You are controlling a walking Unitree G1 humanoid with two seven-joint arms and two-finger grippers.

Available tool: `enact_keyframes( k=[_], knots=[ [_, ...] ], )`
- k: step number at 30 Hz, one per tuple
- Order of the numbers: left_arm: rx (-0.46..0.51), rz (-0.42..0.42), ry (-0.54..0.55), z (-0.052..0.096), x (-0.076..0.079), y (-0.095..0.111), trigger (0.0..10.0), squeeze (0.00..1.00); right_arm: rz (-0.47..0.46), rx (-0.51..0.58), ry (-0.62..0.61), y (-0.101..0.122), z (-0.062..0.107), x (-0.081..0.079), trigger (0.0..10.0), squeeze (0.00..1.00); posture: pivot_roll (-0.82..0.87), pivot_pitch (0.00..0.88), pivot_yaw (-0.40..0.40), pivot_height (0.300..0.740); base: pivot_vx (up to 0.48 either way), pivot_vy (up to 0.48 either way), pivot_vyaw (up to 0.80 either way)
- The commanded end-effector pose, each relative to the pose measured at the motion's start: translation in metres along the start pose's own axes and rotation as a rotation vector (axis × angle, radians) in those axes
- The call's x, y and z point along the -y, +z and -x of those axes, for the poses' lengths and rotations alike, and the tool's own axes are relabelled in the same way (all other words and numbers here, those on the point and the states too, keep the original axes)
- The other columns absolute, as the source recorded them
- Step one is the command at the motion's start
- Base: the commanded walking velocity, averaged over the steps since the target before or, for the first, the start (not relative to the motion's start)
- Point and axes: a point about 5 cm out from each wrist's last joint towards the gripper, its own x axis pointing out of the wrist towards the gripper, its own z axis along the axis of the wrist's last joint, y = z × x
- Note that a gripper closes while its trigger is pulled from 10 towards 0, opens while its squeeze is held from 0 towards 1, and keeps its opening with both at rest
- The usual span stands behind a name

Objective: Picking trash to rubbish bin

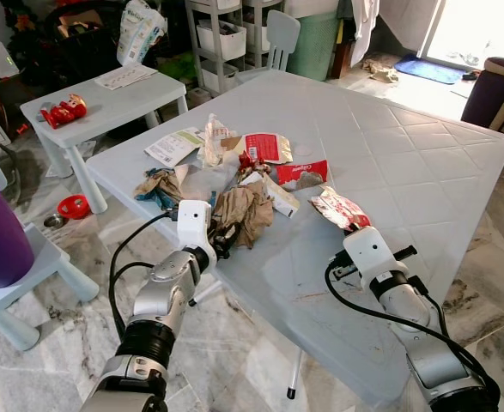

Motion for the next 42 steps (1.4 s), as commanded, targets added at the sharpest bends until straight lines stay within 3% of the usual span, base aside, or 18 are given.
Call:
enact_keyframes(
  k=[1, 11, 15, 26, 29, 31, 33, 39, 42],
  knots=[
    [0.009, 0.005, -0.009, -0.002, 0.0, 0.003, 0.0, 0.0, -0.015, 0.003, -0.004, 0.002, 0.001, 0.003, 0.0, 0.0, -0.08, 0.007, -0.003, 0.74, 0.0, 0.0, 0.0],
    [0.071, 0.011, -0.024, -0.002, 0.005, 0.009, 0.0, 0.0, -0.017, 0.004, -0.003, 0.002, 0.0, 0.004, 0.0, 0.0, -0.09, 0.006, -0.007, 0.74, 0.0, 0.0, 0.0],
    [0.148, -0.089, -0.037, -0.001, 0.011, 0.022, 0.0, 0.0, -0.022, 0.002, -0.004, 0.001, 0.001, 0.005, 0.0, 0.0, -0.08, 0.004, -0.009, 0.74, 0.0, 0.0, 0.0],
    [0.248, -0.124, -0.058, -0.001, 0.022, 0.036, 0.0, 0.0, -0.025, 0.006, -0.009, 0.003, -0.002, 0.006, 0.0, 0.0, -0.08, 0.0, -0.011, 0.74, 0.0, 0.0, 0.0],
    [0.329, -0.193, -0.028, 0.003, 0.022, 0.05, 0.0, 0.0, -0.027, 0.006, -0.011, 0.003, -0.003, 0.006, 0.0, 0.0, -0.08, 0.0, -0.01, 0.74, 0.0, 0.0, 0.0],
    [0.484, -0.298, 0.019, 0.016, 0.021, 0.075, 0.0, 0.0, -0.034, 0.01, -0.034, 0.004, -0.004, 0.009, 0.0, 0.0, -0.08, 0.0, -0.009, 0.74, 0.0, 0.0, 0.0],
    [0.531, -0.33, 0.034, 0.023, 0.02, 0.083, 0.0, 0.0, -0.07, 0.005, -0.058, 0.005, -0.005, 0.013, 0.0, 0.0, -0.08, 0.0, -0.008, 0.74, 0.0, 0.0, 0.0],
    [0.607, -0.353, 0.118, 0.041, 0.01, 0.094, 0.0, 0.0, -0.168, 0.003, -0.114, 0.009, -0.008, 0.022, 0.0, 0.0, -0.06, 0.0, -0.005, 0.74, 0.0, 0.0, 0.0],
    [0.614, -0.395, 0.131, 0.051, 0.006, 0.092, 0.0, 0.0, -0.196, 0.057, -0.147, 0.023, -0.011, 0.029, 0.0, 0.0, -0.05, 0.0, -0.003, 0.74, 0.0, 0.0, 0.0]
  ],
)
